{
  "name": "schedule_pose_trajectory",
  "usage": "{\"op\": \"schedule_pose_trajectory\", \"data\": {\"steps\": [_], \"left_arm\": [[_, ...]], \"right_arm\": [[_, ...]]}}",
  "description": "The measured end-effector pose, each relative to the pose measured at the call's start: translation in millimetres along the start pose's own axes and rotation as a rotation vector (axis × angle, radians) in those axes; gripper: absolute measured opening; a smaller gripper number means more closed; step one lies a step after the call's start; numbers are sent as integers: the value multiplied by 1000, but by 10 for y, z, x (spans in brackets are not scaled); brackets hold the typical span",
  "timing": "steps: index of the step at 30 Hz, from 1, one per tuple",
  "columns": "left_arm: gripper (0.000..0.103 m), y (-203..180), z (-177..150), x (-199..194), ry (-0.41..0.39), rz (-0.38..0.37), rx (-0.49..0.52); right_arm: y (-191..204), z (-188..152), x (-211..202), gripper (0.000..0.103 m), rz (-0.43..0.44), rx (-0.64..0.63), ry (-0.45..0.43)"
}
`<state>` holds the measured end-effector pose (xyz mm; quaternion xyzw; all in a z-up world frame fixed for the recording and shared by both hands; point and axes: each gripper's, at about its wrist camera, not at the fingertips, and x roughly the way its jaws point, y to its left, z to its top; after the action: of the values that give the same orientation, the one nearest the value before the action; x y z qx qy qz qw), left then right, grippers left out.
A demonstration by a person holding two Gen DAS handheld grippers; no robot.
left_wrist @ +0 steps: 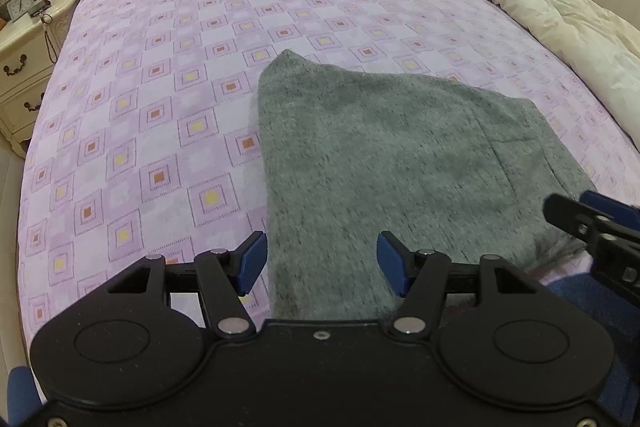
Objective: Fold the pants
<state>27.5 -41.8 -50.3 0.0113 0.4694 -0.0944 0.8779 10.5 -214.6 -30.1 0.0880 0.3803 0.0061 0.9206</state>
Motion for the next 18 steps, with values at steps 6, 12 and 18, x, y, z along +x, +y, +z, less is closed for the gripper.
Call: {"op": "schedule_pose_trajectory", "data": {"steps": [6,12,18], "left_arm": [[65,154,118,126,-2,29,2],[71,273,187,329,38,13,0],[74,352,195,545,72,-5,-16]], "right_arm": [[-229,238,39,58,-81,-9,-109],[-741,349,423,61,-51,109,-5],[-1076,245,756,62,1,209,94]]}}
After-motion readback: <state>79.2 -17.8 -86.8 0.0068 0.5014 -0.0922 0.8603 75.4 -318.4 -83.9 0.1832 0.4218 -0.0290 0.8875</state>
